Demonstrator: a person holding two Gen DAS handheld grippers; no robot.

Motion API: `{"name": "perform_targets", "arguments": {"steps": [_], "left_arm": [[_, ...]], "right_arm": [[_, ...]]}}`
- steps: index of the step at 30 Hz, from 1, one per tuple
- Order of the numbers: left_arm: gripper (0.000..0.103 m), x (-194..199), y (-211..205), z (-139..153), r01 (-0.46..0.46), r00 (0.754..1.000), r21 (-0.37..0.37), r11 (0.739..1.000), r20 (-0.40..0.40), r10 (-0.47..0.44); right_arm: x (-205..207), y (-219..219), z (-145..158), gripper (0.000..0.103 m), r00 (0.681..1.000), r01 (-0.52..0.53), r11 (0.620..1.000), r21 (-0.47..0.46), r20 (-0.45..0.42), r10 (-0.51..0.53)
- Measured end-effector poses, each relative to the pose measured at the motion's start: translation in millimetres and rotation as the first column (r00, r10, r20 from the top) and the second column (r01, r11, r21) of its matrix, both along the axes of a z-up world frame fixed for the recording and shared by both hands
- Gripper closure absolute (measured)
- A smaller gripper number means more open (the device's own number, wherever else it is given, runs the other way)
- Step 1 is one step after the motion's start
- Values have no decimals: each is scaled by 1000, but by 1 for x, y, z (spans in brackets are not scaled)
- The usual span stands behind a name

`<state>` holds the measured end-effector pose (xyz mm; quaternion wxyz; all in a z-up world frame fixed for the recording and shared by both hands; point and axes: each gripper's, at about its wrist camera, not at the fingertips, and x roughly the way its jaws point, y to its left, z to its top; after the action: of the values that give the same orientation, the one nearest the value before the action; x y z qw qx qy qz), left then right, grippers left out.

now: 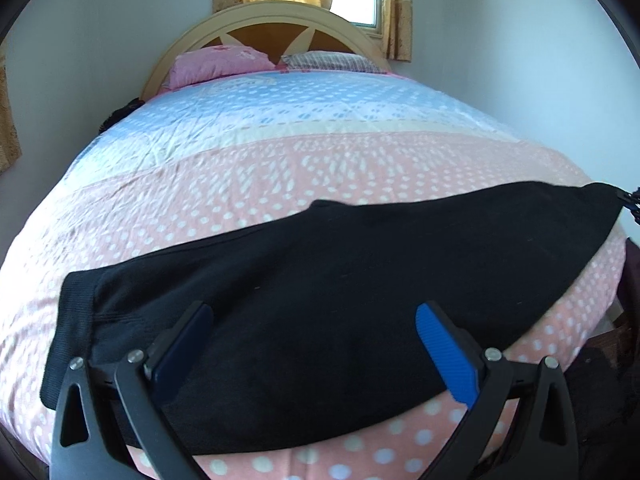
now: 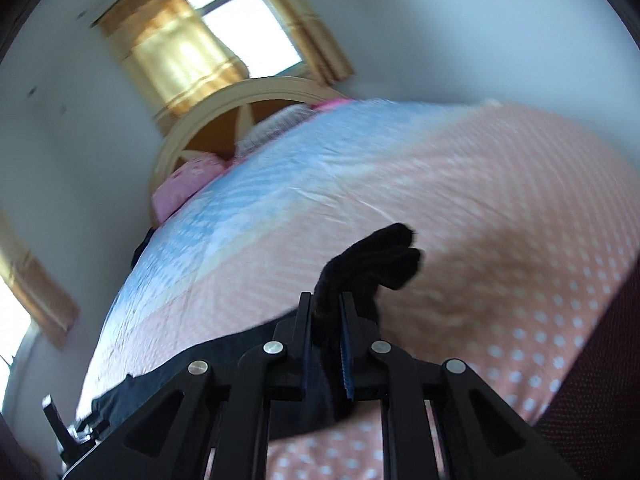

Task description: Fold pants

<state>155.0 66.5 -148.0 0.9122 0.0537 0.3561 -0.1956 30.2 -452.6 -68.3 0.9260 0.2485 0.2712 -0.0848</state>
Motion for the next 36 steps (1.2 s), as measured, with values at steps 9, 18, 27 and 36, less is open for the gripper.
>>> {"name": "perform_targets", "arguments": {"steps": [9,18,27,36], "left_arm": [[0,-8,-20,10,84,996,-85,993,-24,-86],[0,-13,-30,9,128,989,-130,983,-58,-136],[0,-8,-79,17,220,967,-214,952,-82,-242],[20,13,-194,21,384,897,-221,897,-142,-419]], "right_arm": [[61,166,8,91,934,-358,903,-238,-96,345],[96,255,-89,90,807,-575,789,-218,-308,503],[56,195,-49,47,814,-581,790,-195,-137,565],[39,120,-56,46,939,-343,937,-60,3,344]]}}
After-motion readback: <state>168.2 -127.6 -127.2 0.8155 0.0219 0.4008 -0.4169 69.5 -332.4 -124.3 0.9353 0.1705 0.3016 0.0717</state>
